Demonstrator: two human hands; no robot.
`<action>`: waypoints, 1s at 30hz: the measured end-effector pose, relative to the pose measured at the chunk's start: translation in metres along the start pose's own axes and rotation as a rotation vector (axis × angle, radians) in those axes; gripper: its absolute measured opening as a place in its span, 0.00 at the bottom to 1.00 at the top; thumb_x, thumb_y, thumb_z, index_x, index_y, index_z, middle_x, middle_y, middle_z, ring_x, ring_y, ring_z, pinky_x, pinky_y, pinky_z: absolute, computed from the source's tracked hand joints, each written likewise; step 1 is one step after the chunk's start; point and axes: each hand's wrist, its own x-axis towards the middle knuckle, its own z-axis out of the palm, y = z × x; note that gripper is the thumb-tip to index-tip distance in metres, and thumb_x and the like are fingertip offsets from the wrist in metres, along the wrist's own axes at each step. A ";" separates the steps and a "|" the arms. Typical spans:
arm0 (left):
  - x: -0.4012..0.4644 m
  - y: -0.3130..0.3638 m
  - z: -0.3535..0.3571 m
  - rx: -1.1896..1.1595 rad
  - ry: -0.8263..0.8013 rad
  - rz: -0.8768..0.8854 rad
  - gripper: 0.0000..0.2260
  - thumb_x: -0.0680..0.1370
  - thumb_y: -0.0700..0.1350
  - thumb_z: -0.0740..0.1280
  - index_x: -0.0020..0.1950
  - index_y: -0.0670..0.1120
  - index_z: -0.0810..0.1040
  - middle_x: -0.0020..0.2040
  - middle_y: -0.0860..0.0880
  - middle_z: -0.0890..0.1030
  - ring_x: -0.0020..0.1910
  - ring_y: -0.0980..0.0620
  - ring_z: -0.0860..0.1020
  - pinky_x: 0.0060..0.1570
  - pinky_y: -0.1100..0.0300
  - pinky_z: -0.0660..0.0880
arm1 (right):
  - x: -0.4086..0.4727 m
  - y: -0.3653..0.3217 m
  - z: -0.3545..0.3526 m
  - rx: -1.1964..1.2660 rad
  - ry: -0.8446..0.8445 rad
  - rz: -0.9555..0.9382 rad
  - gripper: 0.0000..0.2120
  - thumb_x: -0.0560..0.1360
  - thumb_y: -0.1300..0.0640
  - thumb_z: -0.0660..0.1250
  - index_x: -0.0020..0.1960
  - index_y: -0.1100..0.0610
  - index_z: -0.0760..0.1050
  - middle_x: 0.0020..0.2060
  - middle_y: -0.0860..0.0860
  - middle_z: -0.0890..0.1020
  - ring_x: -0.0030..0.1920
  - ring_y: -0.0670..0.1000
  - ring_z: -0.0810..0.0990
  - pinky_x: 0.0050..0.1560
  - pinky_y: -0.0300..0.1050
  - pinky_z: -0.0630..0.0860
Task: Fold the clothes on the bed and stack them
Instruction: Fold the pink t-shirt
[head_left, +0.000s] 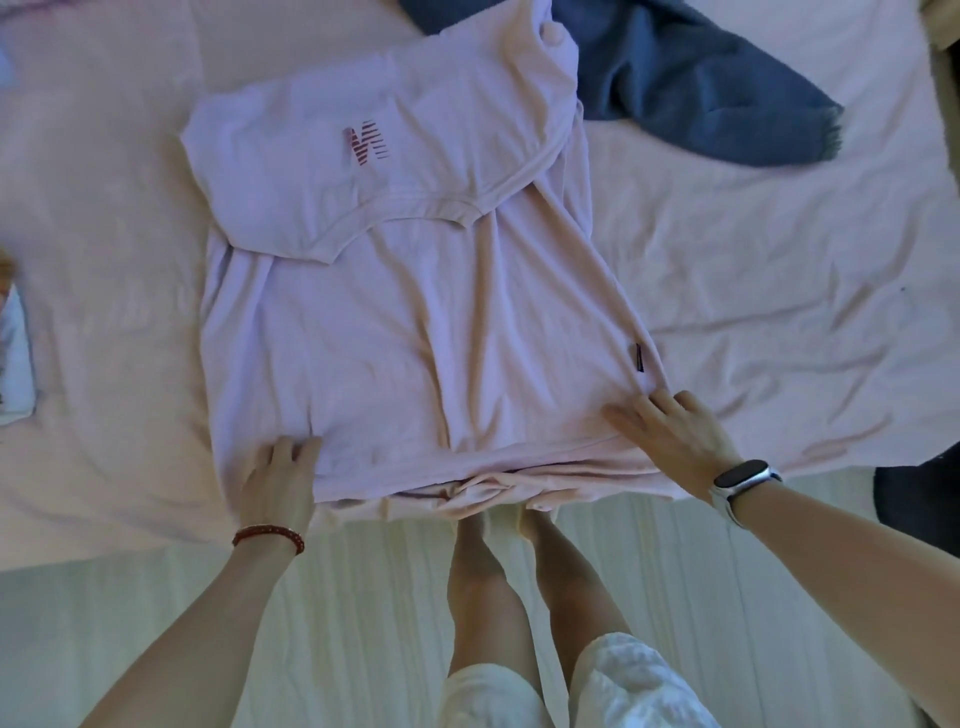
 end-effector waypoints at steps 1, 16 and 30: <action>-0.004 -0.005 -0.001 -0.016 0.016 0.028 0.22 0.54 0.21 0.69 0.44 0.35 0.80 0.37 0.36 0.74 0.36 0.37 0.75 0.23 0.47 0.75 | -0.002 0.000 -0.003 -0.010 0.002 0.005 0.21 0.67 0.67 0.51 0.48 0.56 0.79 0.39 0.53 0.68 0.35 0.56 0.71 0.29 0.46 0.68; -0.043 -0.036 0.004 -0.362 -0.013 -0.406 0.14 0.70 0.28 0.64 0.53 0.39 0.80 0.58 0.39 0.73 0.60 0.38 0.69 0.56 0.47 0.71 | -0.001 -0.032 -0.011 0.146 -0.270 0.756 0.14 0.64 0.71 0.64 0.48 0.62 0.79 0.46 0.63 0.76 0.47 0.64 0.75 0.45 0.57 0.69; -0.008 -0.033 0.020 -0.963 0.332 -1.224 0.09 0.76 0.44 0.62 0.43 0.39 0.74 0.41 0.38 0.74 0.39 0.45 0.70 0.42 0.54 0.73 | 0.018 -0.058 0.002 0.796 0.229 1.734 0.17 0.79 0.58 0.55 0.59 0.69 0.71 0.54 0.67 0.77 0.54 0.65 0.75 0.48 0.49 0.67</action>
